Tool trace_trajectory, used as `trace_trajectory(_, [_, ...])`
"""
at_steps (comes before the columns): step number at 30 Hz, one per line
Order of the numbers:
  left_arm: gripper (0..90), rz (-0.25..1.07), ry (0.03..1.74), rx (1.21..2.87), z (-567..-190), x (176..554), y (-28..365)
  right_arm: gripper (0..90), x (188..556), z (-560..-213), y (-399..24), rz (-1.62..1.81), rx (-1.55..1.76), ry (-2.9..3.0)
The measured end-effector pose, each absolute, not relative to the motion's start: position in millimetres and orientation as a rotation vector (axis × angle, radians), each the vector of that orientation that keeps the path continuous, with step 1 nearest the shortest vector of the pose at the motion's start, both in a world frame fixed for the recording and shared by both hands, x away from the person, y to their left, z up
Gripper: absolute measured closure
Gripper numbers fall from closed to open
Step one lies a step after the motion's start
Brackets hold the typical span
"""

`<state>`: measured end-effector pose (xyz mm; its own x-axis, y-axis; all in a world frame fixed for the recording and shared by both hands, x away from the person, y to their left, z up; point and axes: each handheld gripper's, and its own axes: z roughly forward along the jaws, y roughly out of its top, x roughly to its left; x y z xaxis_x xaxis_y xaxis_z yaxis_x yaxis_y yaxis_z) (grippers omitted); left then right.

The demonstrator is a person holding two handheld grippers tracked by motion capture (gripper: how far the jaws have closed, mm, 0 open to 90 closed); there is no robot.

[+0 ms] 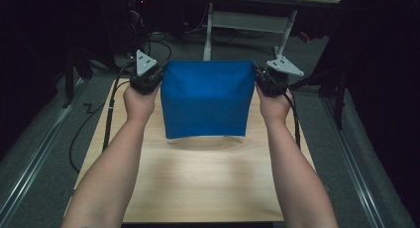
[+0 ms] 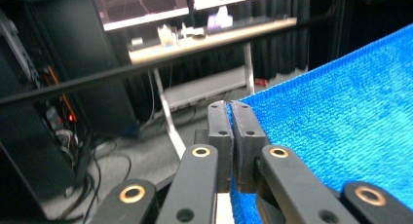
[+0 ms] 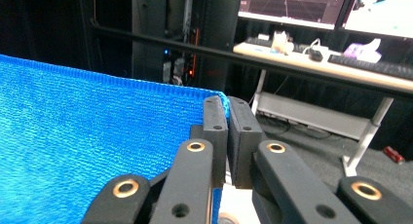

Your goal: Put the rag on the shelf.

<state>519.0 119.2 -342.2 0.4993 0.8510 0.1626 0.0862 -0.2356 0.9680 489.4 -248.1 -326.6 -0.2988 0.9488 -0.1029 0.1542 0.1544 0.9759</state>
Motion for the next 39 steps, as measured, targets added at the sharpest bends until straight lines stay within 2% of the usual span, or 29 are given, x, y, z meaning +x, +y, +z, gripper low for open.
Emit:
trace_trajectory(3, [88.3,0.864,0.842,1.703,-354.5,525.7,117.6,88.3,494.0,-333.6,-246.9,1.203,1.095,1.644])
trace_trajectory(7, [88.3,0.75,0.883,1.76,-383.4,532.2,116.6,88.3,501.8,-358.9,-251.2,1.185,1.155,1.698])
trace_trajectory(20, [88.3,0.575,0.944,1.823,-445.6,524.3,118.2,88.3,498.6,-422.7,-256.2,1.149,1.248,1.812])
trace_trajectory(31, [88.3,0.501,0.947,1.846,-471.4,513.7,112.6,88.2,489.3,-457.3,-243.5,1.143,1.243,1.902])
trace_trajectory(39, [88.2,0.476,0.953,1.866,-484.7,509.1,111.6,88.0,486.6,-466.2,-239.2,1.14,1.243,1.928])
